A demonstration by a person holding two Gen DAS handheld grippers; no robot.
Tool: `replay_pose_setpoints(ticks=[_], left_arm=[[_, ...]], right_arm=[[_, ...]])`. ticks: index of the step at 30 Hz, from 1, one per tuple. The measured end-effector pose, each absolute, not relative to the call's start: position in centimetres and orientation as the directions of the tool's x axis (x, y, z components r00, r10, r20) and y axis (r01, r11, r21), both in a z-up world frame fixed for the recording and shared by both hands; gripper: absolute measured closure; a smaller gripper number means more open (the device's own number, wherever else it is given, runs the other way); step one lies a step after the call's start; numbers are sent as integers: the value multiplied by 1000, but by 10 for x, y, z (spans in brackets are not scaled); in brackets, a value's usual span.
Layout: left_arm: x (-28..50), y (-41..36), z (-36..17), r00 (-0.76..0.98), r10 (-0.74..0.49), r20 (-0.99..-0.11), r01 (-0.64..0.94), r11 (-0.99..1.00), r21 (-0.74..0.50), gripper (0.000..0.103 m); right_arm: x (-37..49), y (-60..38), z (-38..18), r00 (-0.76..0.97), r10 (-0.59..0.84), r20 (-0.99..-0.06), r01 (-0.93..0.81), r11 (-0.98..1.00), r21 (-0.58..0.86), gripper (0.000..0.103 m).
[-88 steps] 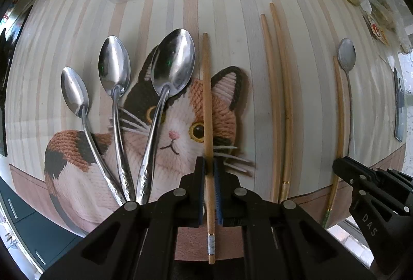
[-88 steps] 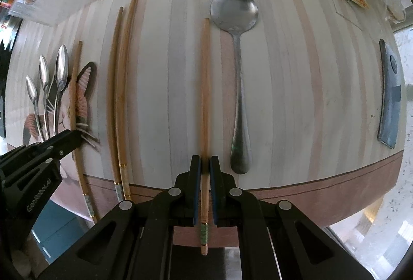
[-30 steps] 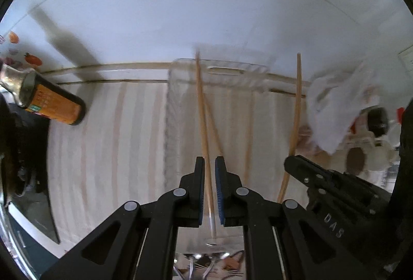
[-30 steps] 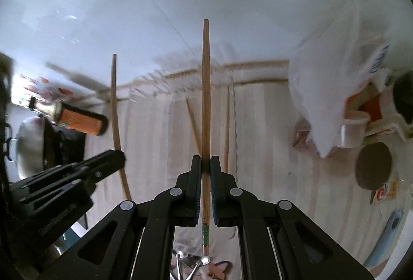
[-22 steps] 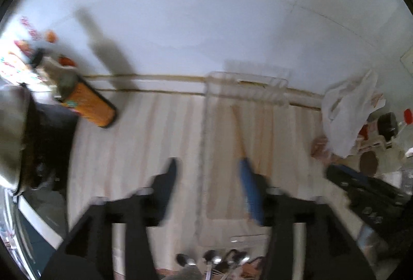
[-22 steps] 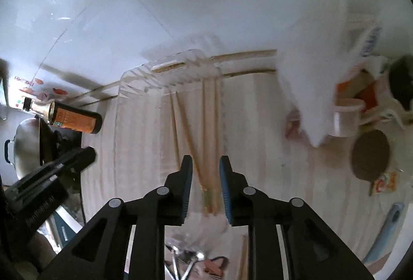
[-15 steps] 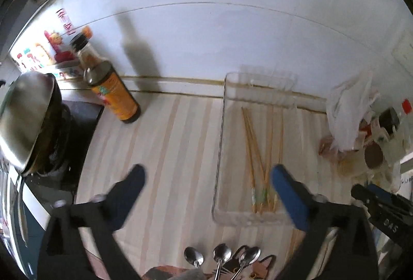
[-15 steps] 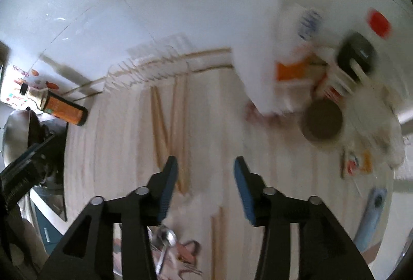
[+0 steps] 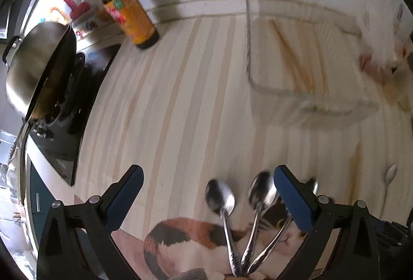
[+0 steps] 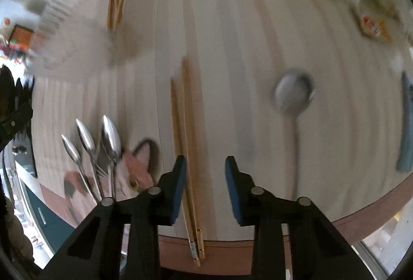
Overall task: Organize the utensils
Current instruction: 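Return both grippers to the remaining chopsticks and close each on one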
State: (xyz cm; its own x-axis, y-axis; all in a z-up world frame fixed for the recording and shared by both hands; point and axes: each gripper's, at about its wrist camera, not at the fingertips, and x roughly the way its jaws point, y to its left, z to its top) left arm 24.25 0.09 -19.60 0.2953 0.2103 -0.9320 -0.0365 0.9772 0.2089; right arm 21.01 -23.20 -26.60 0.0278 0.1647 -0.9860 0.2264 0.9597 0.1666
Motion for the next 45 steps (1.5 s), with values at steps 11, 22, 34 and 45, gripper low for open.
replay_pose_setpoints(ticks=[11, 22, 34, 45], left_arm=[[207, -40, -207, 264, 142, -954, 72, 984, 166, 0], [180, -140, -268, -21, -88, -996, 297, 951, -91, 45], [175, -117, -271, 6, -28, -1000, 288, 957, -25, 98], [170, -79, -268, 1, -23, -1000, 246, 969, -22, 98]], right_arm=[[186, -243, -279, 4, 70, -998, 208, 976, 69, 97], [142, -318, -283, -11, 86, -996, 328, 942, 78, 96], [110, -332, -279, 4, 91, -996, 340, 936, 87, 96], [116, -288, -284, -13, 89, -996, 231, 969, 83, 96]])
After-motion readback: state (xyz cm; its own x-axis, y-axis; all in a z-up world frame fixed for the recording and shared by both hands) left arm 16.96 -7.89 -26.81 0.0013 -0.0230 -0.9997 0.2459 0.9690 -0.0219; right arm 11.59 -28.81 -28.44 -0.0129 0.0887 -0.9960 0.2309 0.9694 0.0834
